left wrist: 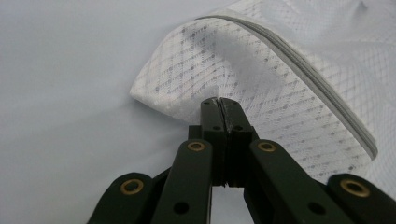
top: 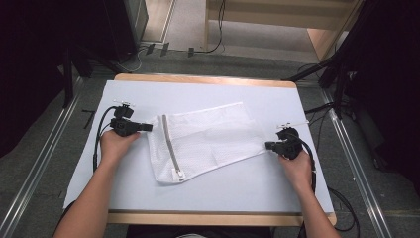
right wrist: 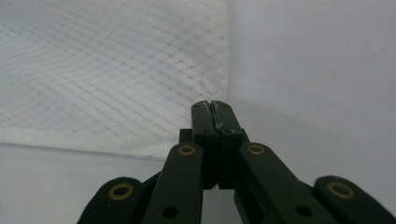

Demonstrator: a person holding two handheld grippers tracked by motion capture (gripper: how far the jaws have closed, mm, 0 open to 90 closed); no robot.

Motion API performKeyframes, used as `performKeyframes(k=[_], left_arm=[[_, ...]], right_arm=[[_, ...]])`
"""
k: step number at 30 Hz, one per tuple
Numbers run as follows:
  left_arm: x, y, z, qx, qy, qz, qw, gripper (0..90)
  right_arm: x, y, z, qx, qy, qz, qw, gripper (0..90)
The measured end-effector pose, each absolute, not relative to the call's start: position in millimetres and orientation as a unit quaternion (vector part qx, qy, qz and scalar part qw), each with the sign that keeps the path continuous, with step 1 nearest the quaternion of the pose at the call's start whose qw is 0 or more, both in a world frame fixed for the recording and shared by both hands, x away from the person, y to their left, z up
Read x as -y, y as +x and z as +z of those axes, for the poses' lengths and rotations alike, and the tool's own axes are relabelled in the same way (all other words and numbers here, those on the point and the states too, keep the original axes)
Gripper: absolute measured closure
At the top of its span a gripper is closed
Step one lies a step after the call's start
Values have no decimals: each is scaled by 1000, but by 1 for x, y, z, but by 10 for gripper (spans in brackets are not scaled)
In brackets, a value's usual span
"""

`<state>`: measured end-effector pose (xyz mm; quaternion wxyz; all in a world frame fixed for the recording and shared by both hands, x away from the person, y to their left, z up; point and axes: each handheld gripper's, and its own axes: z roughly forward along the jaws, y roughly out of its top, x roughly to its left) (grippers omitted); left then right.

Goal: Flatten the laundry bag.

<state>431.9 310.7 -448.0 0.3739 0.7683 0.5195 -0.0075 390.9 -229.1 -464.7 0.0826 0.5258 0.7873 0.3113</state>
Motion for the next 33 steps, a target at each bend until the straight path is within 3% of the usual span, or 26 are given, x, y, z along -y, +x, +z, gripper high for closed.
performKeyframes(k=[21, 27, 29, 33], left_arm=[[-291, 341, -444, -483, 796, -42, 363, 891], [-296, 335, -438, -478, 796, -38, 370, 807], [-298, 335, -435, -479, 795, -35, 370, 747], [-300, 340, -426, -476, 792, -22, 381, 668]], right_arm=[[233, 446, -466, -777, 536, 316, 96, 900], [231, 449, -465, -776, 531, 327, 92, 891], [232, 446, -459, -773, 528, 338, 92, 813], [232, 439, -451, -773, 522, 344, 106, 759]])
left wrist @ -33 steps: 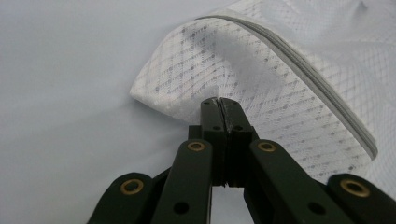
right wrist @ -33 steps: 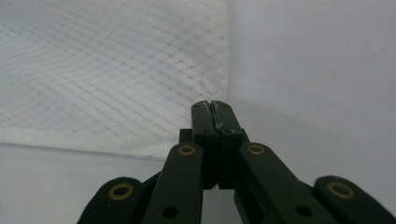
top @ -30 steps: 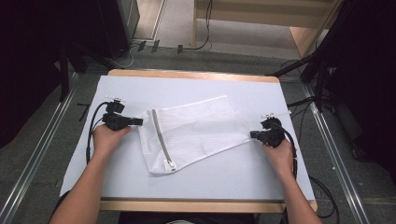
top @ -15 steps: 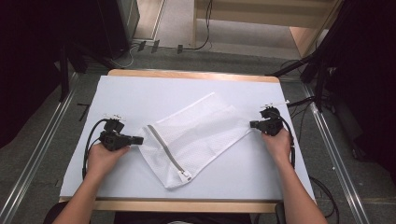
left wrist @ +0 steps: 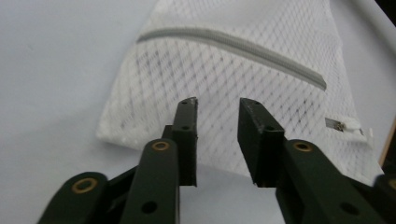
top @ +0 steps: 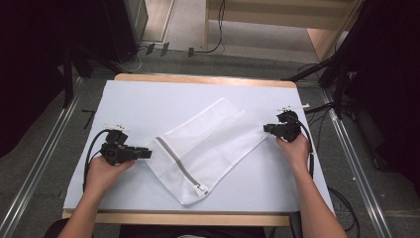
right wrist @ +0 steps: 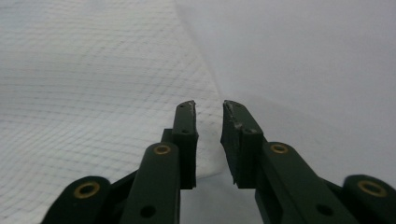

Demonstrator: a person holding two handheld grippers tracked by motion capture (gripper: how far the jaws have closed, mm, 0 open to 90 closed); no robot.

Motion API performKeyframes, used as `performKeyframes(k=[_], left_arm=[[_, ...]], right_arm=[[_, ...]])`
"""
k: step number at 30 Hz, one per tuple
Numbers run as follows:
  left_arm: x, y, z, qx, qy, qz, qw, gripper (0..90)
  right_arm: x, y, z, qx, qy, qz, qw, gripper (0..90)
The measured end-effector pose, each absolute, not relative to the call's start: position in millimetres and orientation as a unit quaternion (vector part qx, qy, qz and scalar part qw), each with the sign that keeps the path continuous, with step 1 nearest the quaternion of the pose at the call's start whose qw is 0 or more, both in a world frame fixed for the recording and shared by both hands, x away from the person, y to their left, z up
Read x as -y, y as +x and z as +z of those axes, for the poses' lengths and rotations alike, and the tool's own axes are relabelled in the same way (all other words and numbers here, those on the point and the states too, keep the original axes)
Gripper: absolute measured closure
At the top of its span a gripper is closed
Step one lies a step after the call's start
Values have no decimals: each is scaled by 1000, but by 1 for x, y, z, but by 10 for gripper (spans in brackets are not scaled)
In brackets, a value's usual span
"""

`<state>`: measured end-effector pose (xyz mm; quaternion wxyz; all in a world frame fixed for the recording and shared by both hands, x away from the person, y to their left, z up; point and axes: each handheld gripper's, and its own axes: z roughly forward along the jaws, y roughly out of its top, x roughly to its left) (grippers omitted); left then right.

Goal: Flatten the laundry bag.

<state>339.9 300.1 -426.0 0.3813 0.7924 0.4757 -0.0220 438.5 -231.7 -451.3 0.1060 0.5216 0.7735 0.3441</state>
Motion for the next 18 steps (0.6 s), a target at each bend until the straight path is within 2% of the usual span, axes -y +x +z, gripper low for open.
performKeyframes(k=[4, 18], left_arm=[[-299, 347, -416, -466, 796, -12, 386, 609], [-273, 407, -412, -443, 817, -28, 369, 639]], right_arm=[[228, 427, -444, -777, 513, 346, 116, 720], [209, 397, -444, -788, 491, 359, 91, 694]])
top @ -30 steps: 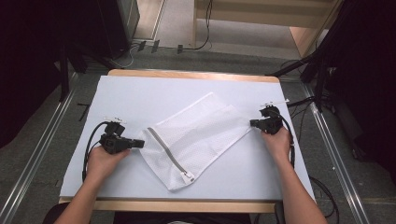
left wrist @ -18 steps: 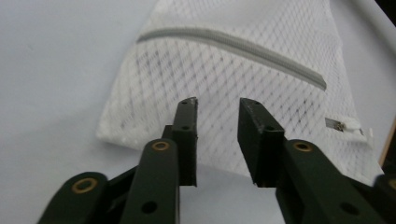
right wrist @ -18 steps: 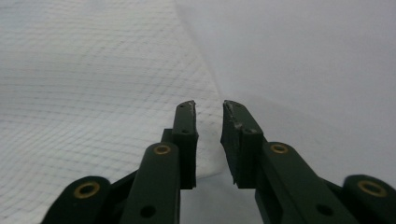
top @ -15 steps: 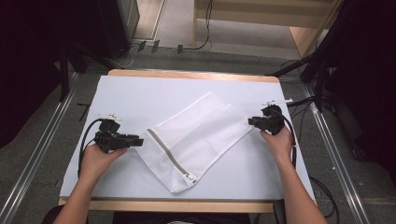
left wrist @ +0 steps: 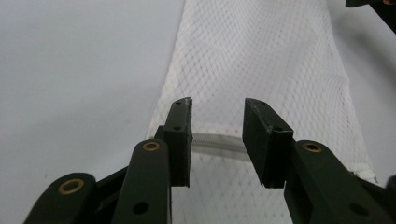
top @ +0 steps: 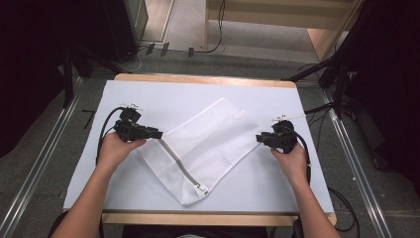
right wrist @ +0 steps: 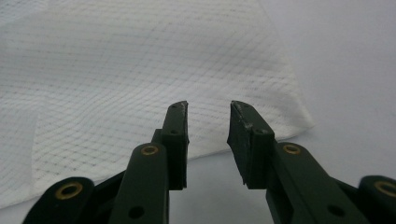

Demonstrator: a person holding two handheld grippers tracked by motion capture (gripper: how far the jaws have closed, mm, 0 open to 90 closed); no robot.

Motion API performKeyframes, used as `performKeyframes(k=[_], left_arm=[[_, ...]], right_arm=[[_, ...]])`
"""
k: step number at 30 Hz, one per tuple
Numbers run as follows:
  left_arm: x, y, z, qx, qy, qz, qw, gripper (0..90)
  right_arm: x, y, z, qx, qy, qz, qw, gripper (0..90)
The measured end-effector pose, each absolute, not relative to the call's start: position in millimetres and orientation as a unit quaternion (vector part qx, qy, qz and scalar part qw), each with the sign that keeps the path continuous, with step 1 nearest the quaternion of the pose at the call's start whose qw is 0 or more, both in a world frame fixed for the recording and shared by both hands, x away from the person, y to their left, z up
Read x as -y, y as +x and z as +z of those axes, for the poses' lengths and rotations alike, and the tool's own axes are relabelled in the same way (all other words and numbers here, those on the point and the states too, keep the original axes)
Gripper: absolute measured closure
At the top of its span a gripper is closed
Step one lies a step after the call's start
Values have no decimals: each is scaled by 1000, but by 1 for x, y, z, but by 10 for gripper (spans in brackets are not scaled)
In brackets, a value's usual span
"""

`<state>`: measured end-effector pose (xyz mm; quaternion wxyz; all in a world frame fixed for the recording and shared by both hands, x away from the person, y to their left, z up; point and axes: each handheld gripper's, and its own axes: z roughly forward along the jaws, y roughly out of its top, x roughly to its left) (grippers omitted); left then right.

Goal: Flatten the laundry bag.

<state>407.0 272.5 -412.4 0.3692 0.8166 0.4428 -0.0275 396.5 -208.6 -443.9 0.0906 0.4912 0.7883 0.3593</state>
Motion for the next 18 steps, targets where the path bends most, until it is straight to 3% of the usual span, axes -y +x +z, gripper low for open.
performKeyframes(k=[18], left_arm=[[-242, 450, -442, -428, 836, -32, 343, 628]], right_arm=[[205, 377, -454, -790, 497, 348, 92, 643]])
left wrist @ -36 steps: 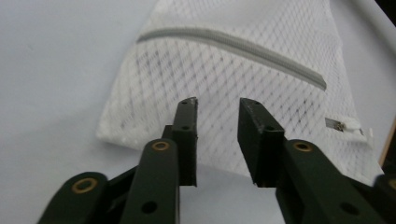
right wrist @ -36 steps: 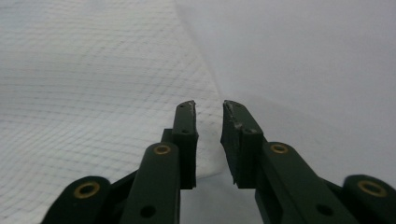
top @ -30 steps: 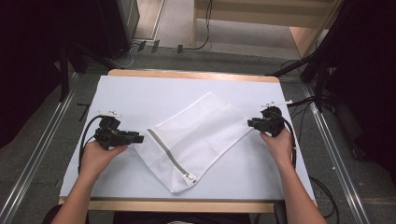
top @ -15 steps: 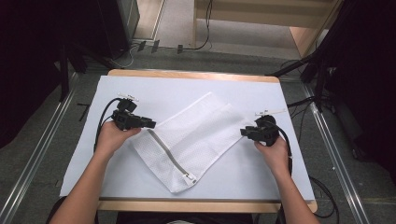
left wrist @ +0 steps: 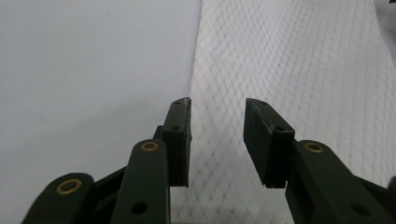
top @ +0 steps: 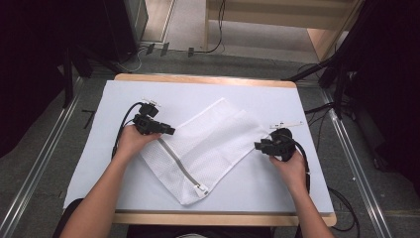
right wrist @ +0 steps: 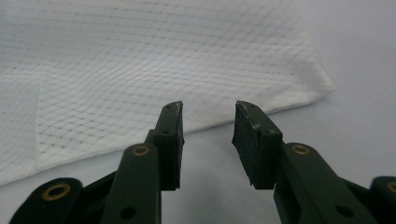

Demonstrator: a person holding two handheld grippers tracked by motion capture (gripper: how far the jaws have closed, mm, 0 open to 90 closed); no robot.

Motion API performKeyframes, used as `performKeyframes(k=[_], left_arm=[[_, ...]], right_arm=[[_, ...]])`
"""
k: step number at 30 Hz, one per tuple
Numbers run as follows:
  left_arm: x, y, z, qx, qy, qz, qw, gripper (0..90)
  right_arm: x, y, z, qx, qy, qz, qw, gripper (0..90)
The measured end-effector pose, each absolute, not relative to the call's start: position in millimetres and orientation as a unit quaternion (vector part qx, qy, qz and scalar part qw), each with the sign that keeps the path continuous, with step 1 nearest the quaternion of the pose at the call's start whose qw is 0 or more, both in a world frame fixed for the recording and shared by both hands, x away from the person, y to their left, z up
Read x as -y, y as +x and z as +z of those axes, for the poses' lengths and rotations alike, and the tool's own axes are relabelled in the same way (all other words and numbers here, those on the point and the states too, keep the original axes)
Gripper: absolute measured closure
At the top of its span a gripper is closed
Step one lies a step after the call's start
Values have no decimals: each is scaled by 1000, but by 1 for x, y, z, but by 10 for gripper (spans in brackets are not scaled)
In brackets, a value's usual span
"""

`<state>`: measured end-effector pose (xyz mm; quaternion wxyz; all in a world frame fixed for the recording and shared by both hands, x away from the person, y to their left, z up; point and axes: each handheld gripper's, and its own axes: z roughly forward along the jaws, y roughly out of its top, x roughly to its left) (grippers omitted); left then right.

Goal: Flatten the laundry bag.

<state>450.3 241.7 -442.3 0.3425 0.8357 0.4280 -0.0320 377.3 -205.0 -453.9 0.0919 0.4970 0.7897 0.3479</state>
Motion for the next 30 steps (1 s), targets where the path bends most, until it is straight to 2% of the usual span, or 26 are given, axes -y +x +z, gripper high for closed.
performKeyframes(k=[12, 14, 20, 27, 30], left_arm=[[-225, 461, -455, -416, 837, -11, 356, 633], [-223, 461, -456, -415, 837, -19, 357, 671], [-218, 459, -458, -404, 846, -31, 347, 885], [-223, 460, -457, -418, 839, -37, 347, 900], [-225, 460, -457, -423, 836, -38, 347, 900]], right_arm=[[206, 375, -460, -775, 520, 342, 104, 536], [208, 378, -463, -773, 526, 339, 108, 527], [216, 388, -468, -756, 548, 336, 124, 480], [217, 408, -472, -743, 560, 339, 139, 491], [213, 414, -472, -745, 558, 335, 145, 559]])
